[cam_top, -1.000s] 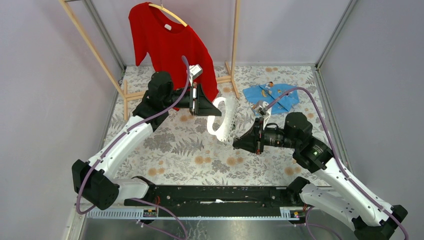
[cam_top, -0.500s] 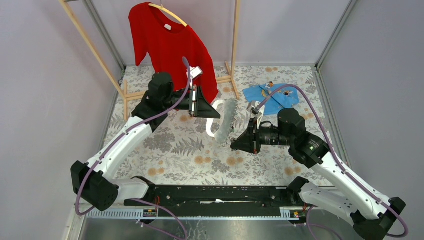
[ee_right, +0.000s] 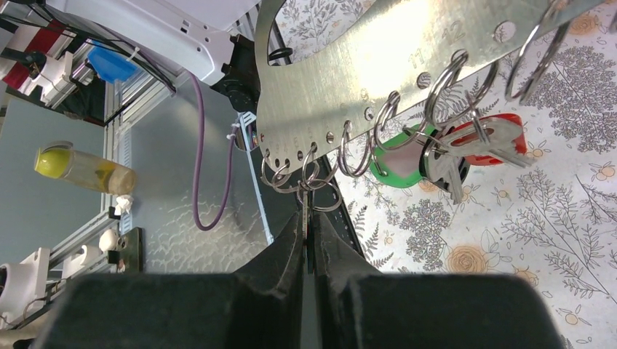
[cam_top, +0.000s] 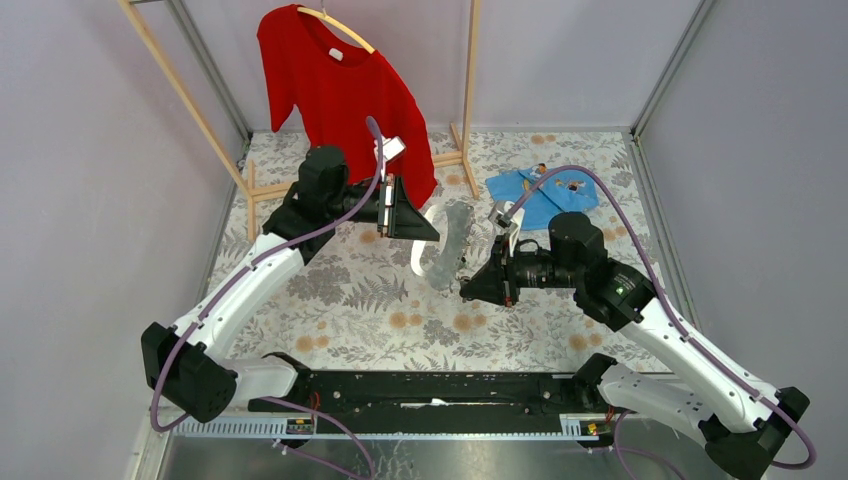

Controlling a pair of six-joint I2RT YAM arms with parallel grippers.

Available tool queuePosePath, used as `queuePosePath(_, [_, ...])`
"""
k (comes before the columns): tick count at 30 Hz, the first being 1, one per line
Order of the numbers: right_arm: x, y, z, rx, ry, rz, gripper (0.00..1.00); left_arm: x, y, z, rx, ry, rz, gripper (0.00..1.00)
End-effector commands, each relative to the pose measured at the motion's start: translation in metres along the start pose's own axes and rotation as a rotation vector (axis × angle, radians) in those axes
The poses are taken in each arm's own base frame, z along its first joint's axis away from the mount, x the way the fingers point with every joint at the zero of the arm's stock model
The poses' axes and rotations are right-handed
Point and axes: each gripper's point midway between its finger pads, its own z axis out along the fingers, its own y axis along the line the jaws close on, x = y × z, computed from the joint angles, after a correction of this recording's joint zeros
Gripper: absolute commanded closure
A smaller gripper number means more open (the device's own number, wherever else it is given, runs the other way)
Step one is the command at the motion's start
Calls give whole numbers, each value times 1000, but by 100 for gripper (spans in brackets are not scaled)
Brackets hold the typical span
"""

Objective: Remove the keys from the keyring

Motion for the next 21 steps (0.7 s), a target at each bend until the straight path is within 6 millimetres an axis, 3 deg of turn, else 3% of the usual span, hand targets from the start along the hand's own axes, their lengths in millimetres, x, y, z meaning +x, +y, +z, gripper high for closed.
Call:
queuePosePath(1, [-16,10,-3,-16,-31,-46,100,2,-20,-7,39,0,97,100])
queuePosePath(21, [-16,5,2,10,-25,4,100,5,-19,-5,40,10,108,100])
